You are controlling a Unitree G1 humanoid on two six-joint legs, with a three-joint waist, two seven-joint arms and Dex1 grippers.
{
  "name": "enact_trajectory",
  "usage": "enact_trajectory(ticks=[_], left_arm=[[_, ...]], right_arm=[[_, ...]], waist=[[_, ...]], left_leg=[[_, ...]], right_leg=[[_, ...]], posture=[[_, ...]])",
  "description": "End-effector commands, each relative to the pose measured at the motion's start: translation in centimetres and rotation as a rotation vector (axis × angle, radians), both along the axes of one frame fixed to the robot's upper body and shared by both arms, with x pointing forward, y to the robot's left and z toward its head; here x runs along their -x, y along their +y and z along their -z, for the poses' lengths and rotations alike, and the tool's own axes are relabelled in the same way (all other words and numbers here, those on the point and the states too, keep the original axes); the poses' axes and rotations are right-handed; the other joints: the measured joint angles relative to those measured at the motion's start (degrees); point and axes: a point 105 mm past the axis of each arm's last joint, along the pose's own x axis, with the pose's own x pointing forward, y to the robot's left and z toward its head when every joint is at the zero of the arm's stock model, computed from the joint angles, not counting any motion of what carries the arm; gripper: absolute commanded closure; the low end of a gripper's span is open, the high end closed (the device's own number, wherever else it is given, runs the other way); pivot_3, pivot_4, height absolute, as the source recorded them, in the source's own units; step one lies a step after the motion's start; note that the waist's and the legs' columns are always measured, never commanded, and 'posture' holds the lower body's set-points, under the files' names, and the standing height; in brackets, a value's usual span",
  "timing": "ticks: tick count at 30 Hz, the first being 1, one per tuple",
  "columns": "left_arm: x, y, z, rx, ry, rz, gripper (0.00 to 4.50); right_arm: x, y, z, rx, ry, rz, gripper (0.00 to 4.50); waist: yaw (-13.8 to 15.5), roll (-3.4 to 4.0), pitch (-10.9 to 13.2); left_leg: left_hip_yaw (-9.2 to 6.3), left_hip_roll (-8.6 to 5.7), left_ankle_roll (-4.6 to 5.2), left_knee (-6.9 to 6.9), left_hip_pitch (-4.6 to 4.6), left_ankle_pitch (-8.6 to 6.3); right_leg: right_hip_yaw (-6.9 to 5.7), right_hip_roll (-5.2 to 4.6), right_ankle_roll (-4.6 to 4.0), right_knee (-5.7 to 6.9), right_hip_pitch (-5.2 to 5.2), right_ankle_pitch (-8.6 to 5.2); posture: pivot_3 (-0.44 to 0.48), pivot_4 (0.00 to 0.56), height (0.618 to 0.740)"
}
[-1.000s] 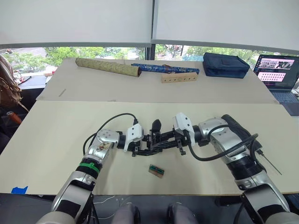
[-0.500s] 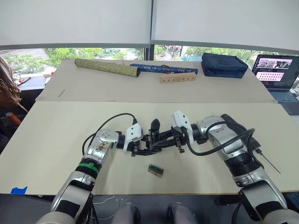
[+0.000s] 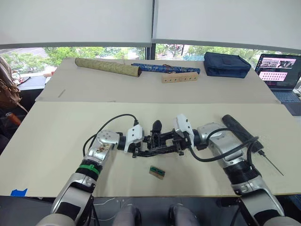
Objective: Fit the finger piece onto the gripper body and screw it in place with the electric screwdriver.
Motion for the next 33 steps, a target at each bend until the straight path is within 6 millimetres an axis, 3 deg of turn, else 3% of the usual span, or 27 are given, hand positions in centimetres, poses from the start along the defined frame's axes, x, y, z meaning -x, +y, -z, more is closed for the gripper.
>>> enact_trajectory(ticks=[1, 4, 17, 19, 22, 27, 33], left_arm=[[0.6, 0.2, 1.6, -0.044, 0.034, 0.006, 2.23], [0.6, 0.1, 1.6, -0.043, 0.034, 0.002, 2.23], [0.4, 0.4, 2.0, -0.042, 0.052, -0.037, 2.23], [-0.3, 0.5, 1.7, -0.020, 0.039, -0.092, 1.19], [-0.4, 0.6, 1.6, -0.016, 0.038, -0.098, 0.07], [0.2, 1.7, 1.6, -0.026, 0.026, -0.088, 0.07], [1.9, 6.0, 0.1, 0.043, 0.036, -0.141, 0.07]], right_arm=[[-0.2, -0.9, -1.0, -0.022, -0.068, 0.018, 1.04], [-0.1, -1.0, -1.6, -0.052, -0.090, 0.026, 0.04], [1.8, -1.1, -4.3, -0.150, -0.159, -0.007, 0.04], [2.4, -1.1, -4.9, -0.166, -0.173, -0.017, 0.00], [2.9, -1.2, -5.6, -0.186, -0.184, -0.023, 0.00], [3.4, -1.8, -6.8, -0.198, -0.211, -0.014, 0.00], [3.7, -5.8, -8.9, -0.213, -0.225, 0.183, 0.00]], waist=[[0.1, 0.00, 0.0], [0.1, -0.01, 0.0], [0.3, -0.01, 0.0], [0.4, -0.01, 0.0], [0.4, 0.00, 0.0], [0.4, 0.00, 0.0], [-0.7, 0.02, 0.0]], left_leg=[[0.00, -0.01, 0.04, 0.01, -0.02, -0.02], [0.01, -0.04, 0.07, 0.01, -0.06, -0.04], [0.00, -0.04, 0.07, 0.01, -0.03, -0.04], [-0.01, -0.04, 0.07, 0.02, -0.02, -0.04], [0.00, -0.04, 0.08, 0.02, 0.00, -0.05], [-0.02, -0.03, 0.07, -0.01, 0.03, -0.05], [0.00, 0.08, 0.00, -0.21, 0.03, -0.01]], right_leg=[[-0.01, 0.00, 0.00, -0.01, 0.03, 0.00], [-0.01, -0.03, 0.01, -0.05, 0.02, 0.00], [-0.02, -0.03, 0.02, -0.05, 0.03, 0.00], [-0.02, -0.03, 0.02, -0.05, 0.04, 0.00], [-0.01, -0.06, 0.02, -0.07, 0.01, 0.00], [-0.01, -0.08, 0.01, -0.12, -0.03, -0.01], [-0.03, -0.08, -0.01, -0.08, -0.09, -0.01]], posture=[[0.000, 0.150, 0.740], [0.000, 0.150, 0.740], [0.000, 0.150, 0.740], [0.000, 0.150, 0.740], [0.000, 0.150, 0.740], [0.000, 0.150, 0.740], [0.000, 0.150, 0.740]])
